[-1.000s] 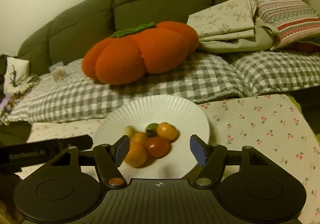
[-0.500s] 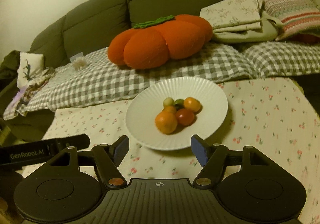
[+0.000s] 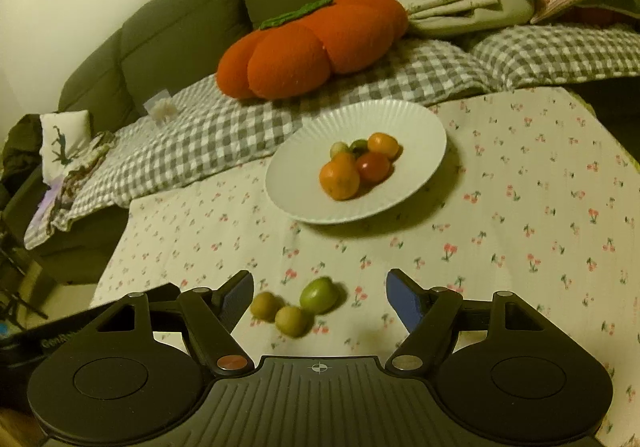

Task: Organize fruits
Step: 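Move both open tools back to the remaining fruits on the cloth, then grasp a yellow-green round fruit with the left tool, then grasp the green lime with the right tool while the left holds its fruit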

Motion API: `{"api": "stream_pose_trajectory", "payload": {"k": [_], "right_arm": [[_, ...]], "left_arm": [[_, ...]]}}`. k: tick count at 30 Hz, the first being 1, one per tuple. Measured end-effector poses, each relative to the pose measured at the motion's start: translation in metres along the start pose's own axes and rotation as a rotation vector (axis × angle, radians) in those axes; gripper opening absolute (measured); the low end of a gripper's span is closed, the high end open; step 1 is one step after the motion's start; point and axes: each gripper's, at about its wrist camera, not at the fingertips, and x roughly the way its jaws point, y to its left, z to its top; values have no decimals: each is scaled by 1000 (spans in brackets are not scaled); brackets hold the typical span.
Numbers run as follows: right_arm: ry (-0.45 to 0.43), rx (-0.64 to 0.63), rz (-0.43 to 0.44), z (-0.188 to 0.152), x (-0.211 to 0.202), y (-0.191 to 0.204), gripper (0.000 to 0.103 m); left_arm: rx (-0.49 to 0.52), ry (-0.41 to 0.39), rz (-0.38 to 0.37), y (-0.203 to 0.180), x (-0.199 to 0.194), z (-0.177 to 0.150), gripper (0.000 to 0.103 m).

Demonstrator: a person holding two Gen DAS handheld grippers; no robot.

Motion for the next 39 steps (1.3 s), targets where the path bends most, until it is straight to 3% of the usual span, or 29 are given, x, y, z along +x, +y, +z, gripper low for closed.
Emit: {"api": "stream_pose_trajectory", "payload": {"k": [13, 20, 28, 31, 32, 34, 39], "right_arm": [[45, -21, 31, -7, -5, 2, 78], [66, 38, 27, -7, 2, -14, 79], [81, 69, 14, -8, 8, -24, 79], [84, 60, 11, -9, 10, -23, 78], [86, 57, 10, -10, 10, -22, 78], [90, 51, 9, -10, 12, -21, 78], [92, 46, -1, -12, 17, -21, 79]], "left_arm": [[-8, 62, -37, 3, 10, -16, 83], [-63, 96, -72, 11, 18, -19, 76], [109, 144, -155, -31, 22, -47, 66], [176, 141, -136, -45, 28, -56, 55], [179, 146, -134, -46, 31, -58, 40], [183, 129, -123, -47, 32, -60, 30], [147, 133, -116, -41, 29, -58, 29]]}}
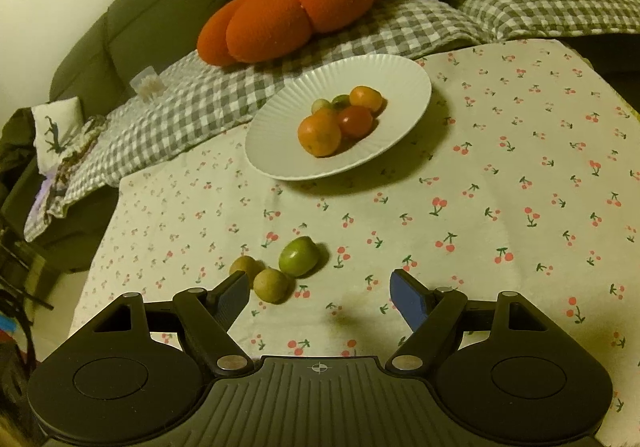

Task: Organize fruits
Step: 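Grasp the green lime with the right tool while the left holds its fruit, then carry both held fruits over the white plate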

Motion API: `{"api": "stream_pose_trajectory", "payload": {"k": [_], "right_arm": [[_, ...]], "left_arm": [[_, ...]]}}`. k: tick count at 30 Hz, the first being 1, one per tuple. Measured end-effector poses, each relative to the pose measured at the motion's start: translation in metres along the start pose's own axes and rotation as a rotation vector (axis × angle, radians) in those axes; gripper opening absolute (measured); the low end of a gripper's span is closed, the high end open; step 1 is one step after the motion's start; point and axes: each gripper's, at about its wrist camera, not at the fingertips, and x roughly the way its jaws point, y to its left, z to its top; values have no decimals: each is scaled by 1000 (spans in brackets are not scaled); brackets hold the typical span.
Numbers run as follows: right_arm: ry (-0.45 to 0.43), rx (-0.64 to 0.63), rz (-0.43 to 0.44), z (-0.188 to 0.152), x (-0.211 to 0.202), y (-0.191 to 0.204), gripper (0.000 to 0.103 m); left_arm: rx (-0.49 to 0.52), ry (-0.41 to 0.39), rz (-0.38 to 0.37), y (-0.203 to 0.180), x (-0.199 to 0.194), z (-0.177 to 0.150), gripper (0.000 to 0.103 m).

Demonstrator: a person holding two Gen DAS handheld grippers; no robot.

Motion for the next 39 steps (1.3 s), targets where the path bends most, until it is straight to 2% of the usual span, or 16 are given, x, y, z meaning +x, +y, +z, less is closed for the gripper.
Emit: {"api": "stream_pose_trajectory", "payload": {"k": [6, 12, 15, 21, 26, 30, 39], "right_arm": [[17, 45, 1, 2, 18, 0, 78], [45, 185, 8, 5, 45, -5, 78], [27, 233, -1, 6, 54, -6, 77], [-3, 214, -23, 6, 63, 6, 55], [-11, 166, -39, 4, 69, 15, 30], [-31, 121, -61, 0, 70, 22, 30], [-52, 119, -47, 3, 61, 23, 30]], "left_arm": [[-31, -3, 23, 7, -2, 4, 29], [-70, 7, 36, 15, -2, 8, 29], [-85, 9, 38, 19, -4, 10, 29], [-120, 20, 27, 23, -5, 12, 29], [-121, 15, 27, 24, -7, 13, 29], [-126, 10, 31, 26, -8, 13, 29], [-128, 0, 29, 25, -11, 15, 29]]}}
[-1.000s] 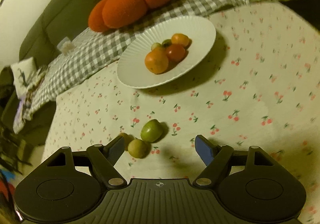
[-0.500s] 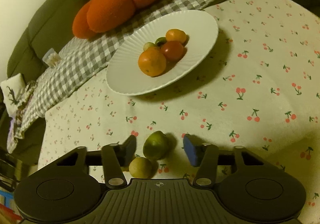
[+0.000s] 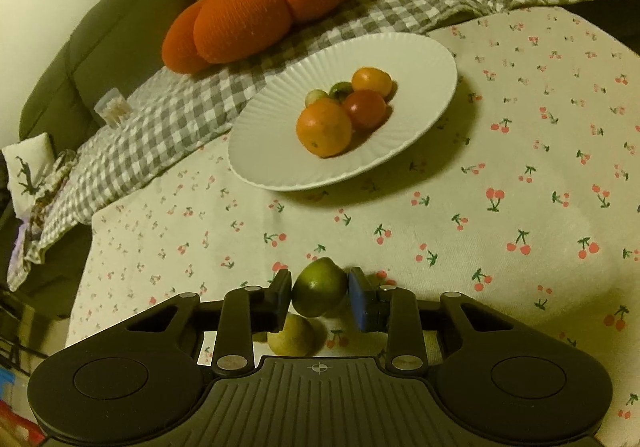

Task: Organize fruits
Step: 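Carry both held fruits over the white plate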

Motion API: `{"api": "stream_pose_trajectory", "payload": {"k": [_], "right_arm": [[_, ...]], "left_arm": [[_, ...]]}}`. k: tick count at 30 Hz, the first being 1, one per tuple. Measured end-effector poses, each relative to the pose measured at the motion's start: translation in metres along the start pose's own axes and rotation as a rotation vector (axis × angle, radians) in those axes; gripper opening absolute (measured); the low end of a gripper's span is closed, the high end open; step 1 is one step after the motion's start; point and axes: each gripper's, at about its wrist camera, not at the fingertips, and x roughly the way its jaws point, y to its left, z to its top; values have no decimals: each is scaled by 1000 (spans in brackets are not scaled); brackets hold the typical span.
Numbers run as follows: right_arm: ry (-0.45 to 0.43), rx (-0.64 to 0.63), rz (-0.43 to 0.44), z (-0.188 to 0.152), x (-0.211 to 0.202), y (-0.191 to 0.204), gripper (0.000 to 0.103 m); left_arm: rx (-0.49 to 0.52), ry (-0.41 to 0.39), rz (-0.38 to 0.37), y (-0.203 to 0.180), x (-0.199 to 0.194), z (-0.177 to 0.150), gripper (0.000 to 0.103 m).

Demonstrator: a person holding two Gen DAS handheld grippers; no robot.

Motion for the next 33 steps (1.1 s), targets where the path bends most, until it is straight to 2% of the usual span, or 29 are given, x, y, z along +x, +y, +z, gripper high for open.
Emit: {"api": "stream_pose_trajectory", "payload": {"k": [20, 33], "right_arm": [[-74, -12, 55, 16, -40, 1, 30], [-108, -16, 71, 29, -62, -8, 30]], "left_arm": [[-37, -50, -6, 7, -9, 16, 29], [-37, -113, 8, 8, -14, 41, 29]]}}
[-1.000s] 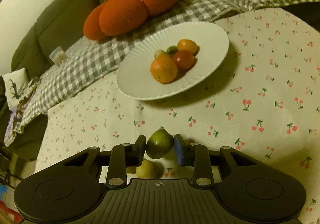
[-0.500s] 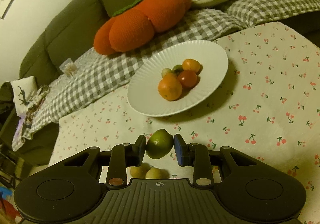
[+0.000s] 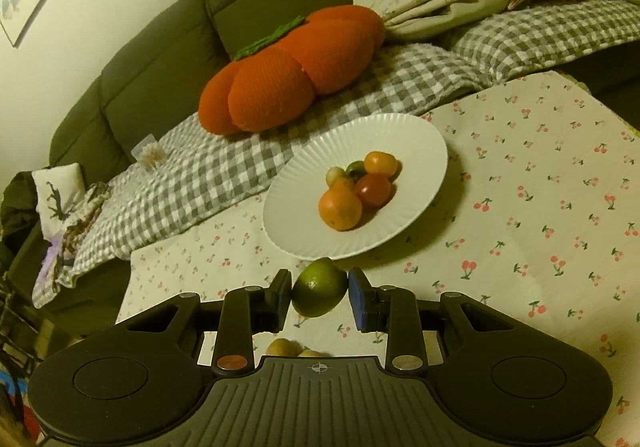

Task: Organize fruits
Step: 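Carry both held fruits over the white plate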

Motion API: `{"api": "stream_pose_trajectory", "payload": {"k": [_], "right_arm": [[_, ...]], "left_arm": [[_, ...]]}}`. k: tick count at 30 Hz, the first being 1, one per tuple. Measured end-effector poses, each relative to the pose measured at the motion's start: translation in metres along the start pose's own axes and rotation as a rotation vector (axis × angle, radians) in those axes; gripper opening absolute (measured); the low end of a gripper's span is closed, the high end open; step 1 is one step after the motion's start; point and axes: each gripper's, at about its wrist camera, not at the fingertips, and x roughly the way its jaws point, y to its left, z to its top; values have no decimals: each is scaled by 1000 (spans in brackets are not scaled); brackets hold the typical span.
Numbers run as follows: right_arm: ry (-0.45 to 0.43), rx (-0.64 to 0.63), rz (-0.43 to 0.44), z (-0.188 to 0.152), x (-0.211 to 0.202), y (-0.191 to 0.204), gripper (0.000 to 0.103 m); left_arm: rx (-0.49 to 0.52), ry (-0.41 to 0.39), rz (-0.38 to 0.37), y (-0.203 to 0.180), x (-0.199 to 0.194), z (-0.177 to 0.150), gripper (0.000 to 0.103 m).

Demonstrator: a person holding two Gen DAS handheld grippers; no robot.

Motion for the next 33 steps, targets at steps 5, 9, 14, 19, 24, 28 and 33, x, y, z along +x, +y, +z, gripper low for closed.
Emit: {"api": "stream_pose_trajectory", "payload": {"k": [5, 9, 14, 19, 24, 28, 33], "right_arm": [[-18, -2, -3, 8, -8, -7, 30], [-31, -23, -18, 16, -12, -14, 30], [-42, -17, -26, 25, -14, -25, 30], [-51, -16, -21, 33, -15, -28, 30], [-56, -19, -29, 40, -13, -33, 30], [-53, -19, -41, 46, -5, -39, 30], [-46, -25, -50, 51, 4, -43, 30]], "left_arm": [[5, -21, 2, -3, 3, 11, 29], [17, -39, 11, -5, 7, 19, 29], [40, -35, 25, -10, 16, 24, 29], [65, -47, 36, -15, 22, 32, 29], [93, -51, 41, -22, 33, 42, 29], [103, -67, 33, -25, 40, 52, 29], [85, -74, 3, -25, 50, 64, 29]]}}
